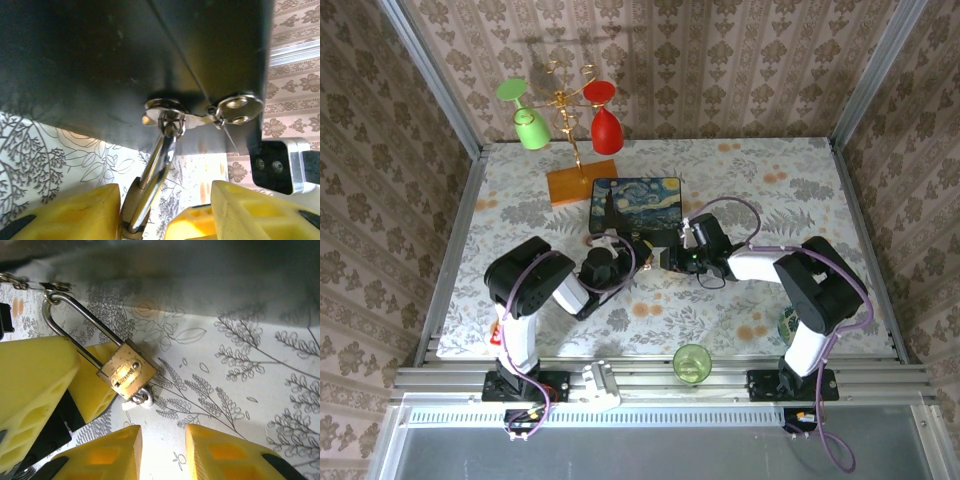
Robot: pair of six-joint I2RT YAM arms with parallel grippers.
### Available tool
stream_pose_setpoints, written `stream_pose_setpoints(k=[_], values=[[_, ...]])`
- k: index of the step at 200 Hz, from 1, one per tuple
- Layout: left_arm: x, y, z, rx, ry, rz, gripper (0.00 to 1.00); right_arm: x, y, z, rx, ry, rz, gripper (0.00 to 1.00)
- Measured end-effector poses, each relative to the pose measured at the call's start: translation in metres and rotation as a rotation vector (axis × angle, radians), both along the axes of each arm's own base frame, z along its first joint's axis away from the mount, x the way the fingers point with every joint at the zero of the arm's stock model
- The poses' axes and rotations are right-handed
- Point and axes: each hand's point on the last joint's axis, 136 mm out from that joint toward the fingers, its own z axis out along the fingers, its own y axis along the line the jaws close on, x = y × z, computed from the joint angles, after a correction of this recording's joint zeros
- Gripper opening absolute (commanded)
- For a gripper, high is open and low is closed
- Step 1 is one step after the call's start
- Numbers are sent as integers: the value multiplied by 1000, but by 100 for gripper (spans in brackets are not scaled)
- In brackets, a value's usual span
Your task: Unlock the padlock with the key
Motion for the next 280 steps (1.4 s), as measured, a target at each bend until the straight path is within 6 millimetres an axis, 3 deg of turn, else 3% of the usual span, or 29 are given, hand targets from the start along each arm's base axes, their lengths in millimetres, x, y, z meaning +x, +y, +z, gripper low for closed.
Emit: stream_pose_setpoints(k=[37, 89, 129, 162, 217, 280], values=[[0, 14, 0, 12, -3, 27, 54, 7, 7, 12, -22, -64, 58, 33], [-6, 42, 4, 65, -23, 84, 67, 11, 33, 30, -133, -153, 215, 38], [-14, 57, 3, 121, -23, 104, 66, 8, 50, 6, -249, -138, 292, 39], [-26, 71, 1, 138, -27, 112, 65, -1, 53, -11, -303, -107, 322, 40], [-46, 88, 2, 183, -15, 105, 65, -7, 58, -14, -314, -98, 332, 40], [-51, 100, 50, 243, -125, 113, 66, -49, 55, -12, -233, 39, 287, 41]])
